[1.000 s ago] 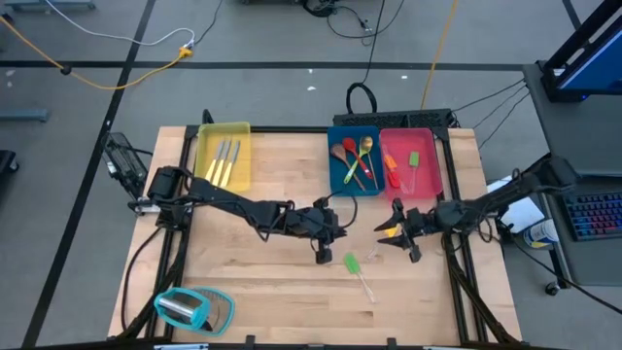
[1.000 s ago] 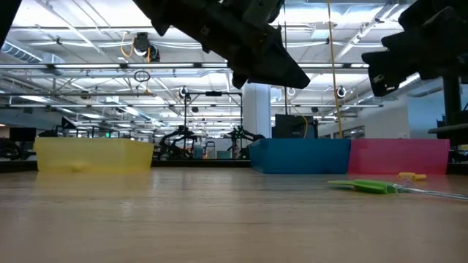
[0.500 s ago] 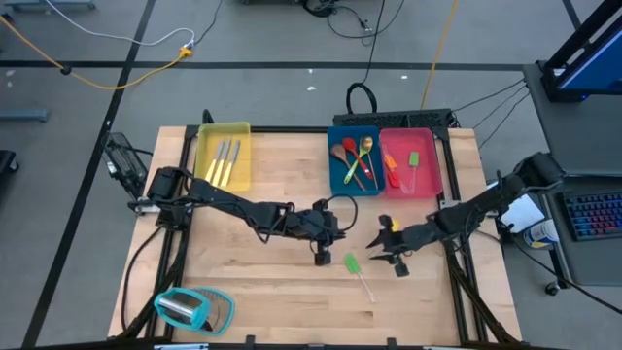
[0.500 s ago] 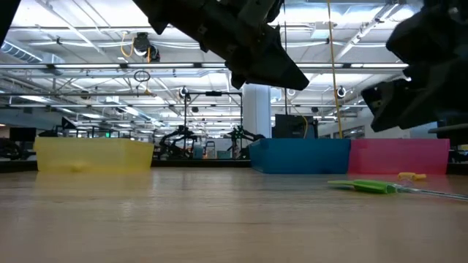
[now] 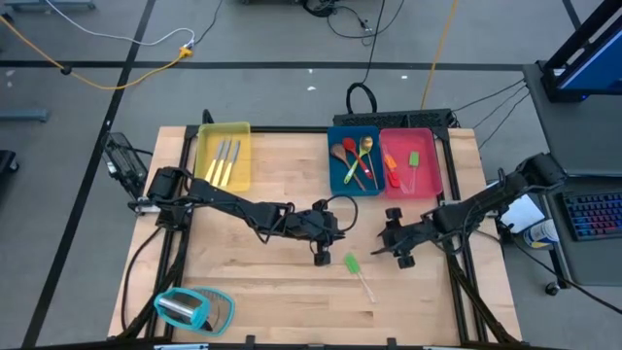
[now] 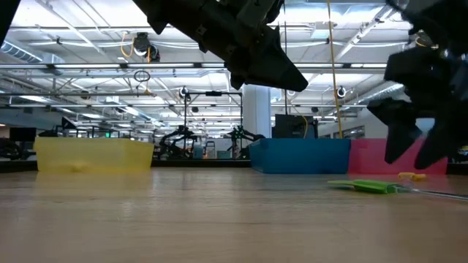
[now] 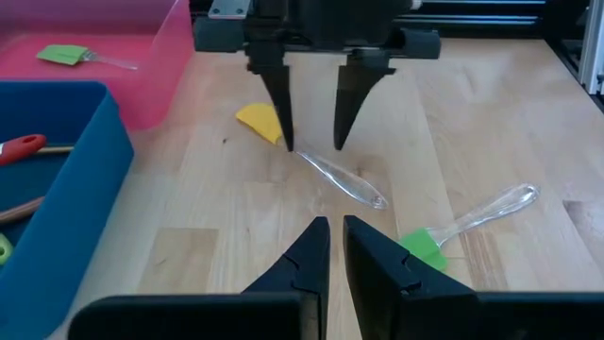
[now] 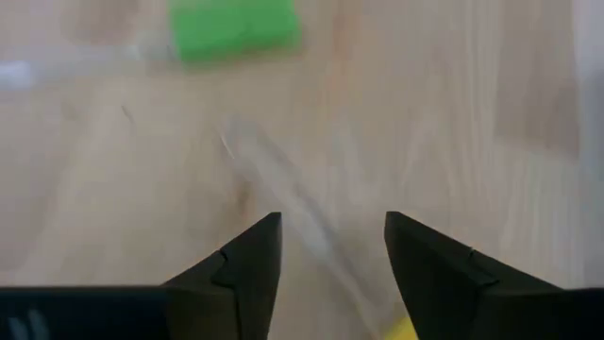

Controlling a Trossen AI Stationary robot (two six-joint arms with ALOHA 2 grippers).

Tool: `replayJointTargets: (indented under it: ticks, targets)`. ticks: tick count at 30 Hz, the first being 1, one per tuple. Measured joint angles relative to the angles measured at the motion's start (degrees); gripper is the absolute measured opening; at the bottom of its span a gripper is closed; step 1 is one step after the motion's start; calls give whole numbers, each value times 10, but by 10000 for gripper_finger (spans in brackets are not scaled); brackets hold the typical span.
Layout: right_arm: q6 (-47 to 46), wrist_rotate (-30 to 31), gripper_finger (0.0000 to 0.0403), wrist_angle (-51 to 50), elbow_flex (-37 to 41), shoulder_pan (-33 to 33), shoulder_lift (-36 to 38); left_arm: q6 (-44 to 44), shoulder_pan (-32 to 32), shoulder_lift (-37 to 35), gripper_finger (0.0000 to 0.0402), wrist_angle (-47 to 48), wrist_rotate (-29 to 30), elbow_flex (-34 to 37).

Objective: Pick & Place Kitchen Items
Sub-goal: Put the yellow spatula into the pink bin

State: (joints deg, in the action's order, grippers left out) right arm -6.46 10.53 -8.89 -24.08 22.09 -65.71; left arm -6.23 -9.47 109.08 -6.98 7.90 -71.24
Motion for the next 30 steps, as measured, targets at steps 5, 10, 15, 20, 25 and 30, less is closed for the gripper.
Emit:
replayJointTargets:
  ticks: [5, 10, 15, 20, 25, 30]
  targets:
    - [17, -18, 212, 57, 31, -3, 0, 1, 0, 0, 35, 0, 0, 0]
    - [39, -19, 214, 127, 73, -16, 1, 1, 0, 0, 35, 0, 0, 0]
    - [16, -48, 186, 175, 119, -40, 2, 1, 0, 0, 35, 0, 0, 0]
    - [4, -76, 114, 242, 161, -49, 2, 7, 0, 0, 35, 0, 0, 0]
    - [30, -88, 28, 296, 174, -49, 1, 11, 0, 0, 35, 0, 0, 0]
    - [41, -95, 7, 329, 175, -48, 0, 11, 0, 0, 35, 0, 0, 0]
